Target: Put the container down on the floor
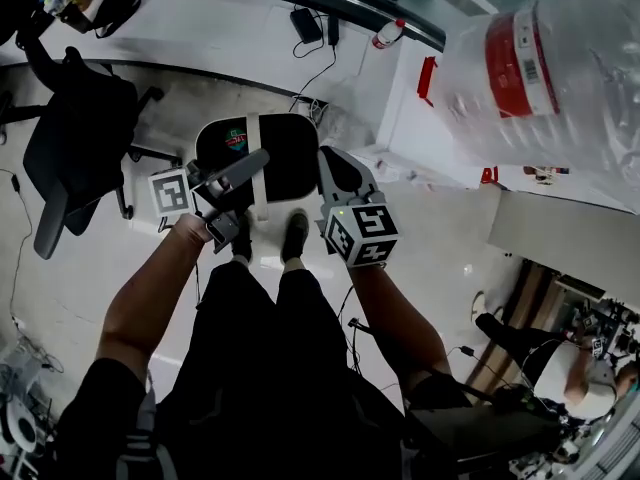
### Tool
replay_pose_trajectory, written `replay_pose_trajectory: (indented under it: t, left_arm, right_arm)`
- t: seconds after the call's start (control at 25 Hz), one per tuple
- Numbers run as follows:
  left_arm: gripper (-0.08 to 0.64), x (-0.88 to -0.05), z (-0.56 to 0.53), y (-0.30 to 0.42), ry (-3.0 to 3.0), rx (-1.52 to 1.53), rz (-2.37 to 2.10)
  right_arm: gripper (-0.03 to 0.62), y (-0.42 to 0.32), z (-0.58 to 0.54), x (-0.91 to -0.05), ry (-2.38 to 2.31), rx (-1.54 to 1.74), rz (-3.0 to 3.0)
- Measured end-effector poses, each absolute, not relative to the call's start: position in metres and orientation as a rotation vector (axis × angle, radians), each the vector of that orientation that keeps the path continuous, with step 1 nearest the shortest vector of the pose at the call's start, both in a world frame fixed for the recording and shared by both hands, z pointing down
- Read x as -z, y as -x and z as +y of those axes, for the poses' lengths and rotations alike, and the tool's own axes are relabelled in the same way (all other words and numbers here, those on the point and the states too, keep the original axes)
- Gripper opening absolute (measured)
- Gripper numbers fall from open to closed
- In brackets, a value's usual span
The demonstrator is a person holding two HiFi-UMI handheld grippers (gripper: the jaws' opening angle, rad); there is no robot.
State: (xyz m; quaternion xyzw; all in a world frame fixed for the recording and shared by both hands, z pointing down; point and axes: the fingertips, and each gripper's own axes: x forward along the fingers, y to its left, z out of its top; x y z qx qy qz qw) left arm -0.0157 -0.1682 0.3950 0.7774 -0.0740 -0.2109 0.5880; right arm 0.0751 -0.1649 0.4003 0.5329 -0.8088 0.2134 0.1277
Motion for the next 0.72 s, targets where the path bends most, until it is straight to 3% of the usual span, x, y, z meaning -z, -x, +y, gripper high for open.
replay_pose_trajectory:
  t: [0.72]
  left_arm:
    - [0.075, -0.556, -0.204, 0.01, -1.716, 0.505, -0.325]
  right_arm:
    - [0.009, -0.086, -0.197, -0.558, -1.551, -0.792, -2.248]
